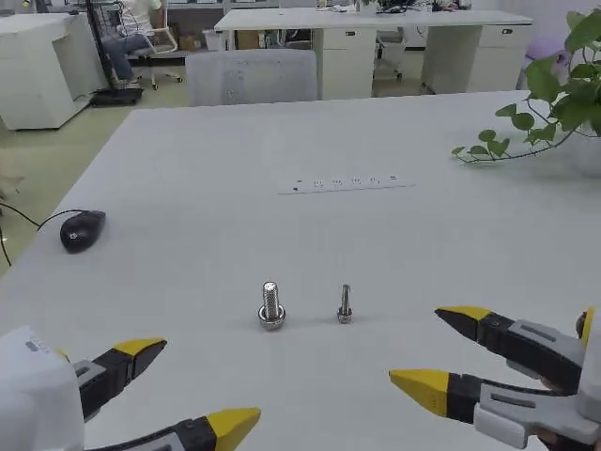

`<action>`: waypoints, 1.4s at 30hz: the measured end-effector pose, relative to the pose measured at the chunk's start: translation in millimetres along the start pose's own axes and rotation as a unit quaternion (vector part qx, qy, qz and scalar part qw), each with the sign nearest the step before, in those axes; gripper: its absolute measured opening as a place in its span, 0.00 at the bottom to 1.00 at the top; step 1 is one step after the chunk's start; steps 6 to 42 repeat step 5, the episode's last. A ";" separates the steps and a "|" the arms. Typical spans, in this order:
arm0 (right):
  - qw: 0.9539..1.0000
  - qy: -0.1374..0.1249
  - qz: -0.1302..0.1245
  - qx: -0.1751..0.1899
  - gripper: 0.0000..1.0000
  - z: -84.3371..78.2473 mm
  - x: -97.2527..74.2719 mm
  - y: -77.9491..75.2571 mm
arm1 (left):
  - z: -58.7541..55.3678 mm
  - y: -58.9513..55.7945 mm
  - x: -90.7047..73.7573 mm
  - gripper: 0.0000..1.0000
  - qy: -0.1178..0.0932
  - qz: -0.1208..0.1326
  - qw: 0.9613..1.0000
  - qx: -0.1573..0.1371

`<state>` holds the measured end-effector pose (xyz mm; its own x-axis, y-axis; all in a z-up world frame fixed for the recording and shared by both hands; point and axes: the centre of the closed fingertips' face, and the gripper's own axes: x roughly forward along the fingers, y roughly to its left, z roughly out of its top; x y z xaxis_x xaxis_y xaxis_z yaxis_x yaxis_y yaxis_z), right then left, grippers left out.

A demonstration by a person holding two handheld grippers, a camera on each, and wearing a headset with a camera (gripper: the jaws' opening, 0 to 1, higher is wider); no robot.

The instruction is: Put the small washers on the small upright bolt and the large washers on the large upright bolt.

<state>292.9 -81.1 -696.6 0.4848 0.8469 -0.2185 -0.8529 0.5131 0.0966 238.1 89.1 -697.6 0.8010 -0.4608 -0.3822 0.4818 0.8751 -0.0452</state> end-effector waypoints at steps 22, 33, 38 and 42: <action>1.000 0.000 -0.005 -0.002 0.64 -0.4 -0.6 -2.3 | 1.0 -2.2 1.0 0.70 -0.002 -0.003 1.000 0.005; 1.000 0.000 -0.005 -0.002 0.64 -0.4 -0.6 -2.3 | 1.0 -2.2 1.0 0.70 -0.002 -0.003 1.000 0.005; 1.000 0.000 -0.005 -0.002 0.64 -0.4 -0.6 -2.3 | 1.0 -2.2 1.0 0.70 -0.002 -0.003 1.000 0.005; 1.000 0.000 -0.005 -0.002 0.64 -0.4 -0.6 -2.3 | 1.0 -2.2 1.0 0.70 -0.002 -0.003 1.000 0.005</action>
